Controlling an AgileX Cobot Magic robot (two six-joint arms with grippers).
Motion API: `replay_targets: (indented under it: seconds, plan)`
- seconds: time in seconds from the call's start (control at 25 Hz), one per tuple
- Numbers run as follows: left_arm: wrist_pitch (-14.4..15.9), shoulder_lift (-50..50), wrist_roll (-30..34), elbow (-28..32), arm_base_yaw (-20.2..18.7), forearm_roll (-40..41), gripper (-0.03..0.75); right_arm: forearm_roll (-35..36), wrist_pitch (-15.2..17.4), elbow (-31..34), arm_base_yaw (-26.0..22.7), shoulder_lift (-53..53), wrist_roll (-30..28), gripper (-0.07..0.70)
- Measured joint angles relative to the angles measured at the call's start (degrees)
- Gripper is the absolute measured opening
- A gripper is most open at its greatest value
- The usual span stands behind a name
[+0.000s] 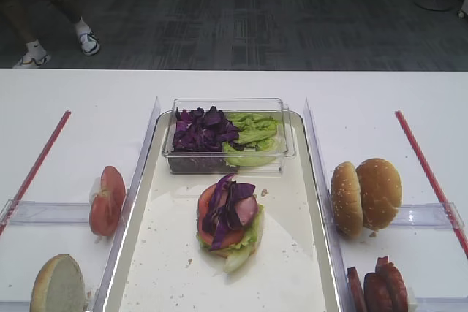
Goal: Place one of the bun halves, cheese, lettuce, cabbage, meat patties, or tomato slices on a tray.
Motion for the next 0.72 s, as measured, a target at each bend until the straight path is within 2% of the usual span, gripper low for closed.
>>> replay_targets:
  seconds: [0.32,0.44,0.72]
  plan:
    - [1.27,-18.08,0.0,4.62,0.08,1.17,0.622,0.0,0.0,0.0,0.0,0.0,0.0,0.036]
    - [2.17,-22.68,0.13,5.44,0.08,1.17,0.621,0.0,0.0,0.0,0.0,0.0,0.0,0.036]
    - [2.05,-32.75,1.23,6.16,0.08,-0.67,0.621,0.0,0.0,0.0,0.0,0.0,0.0,0.036]
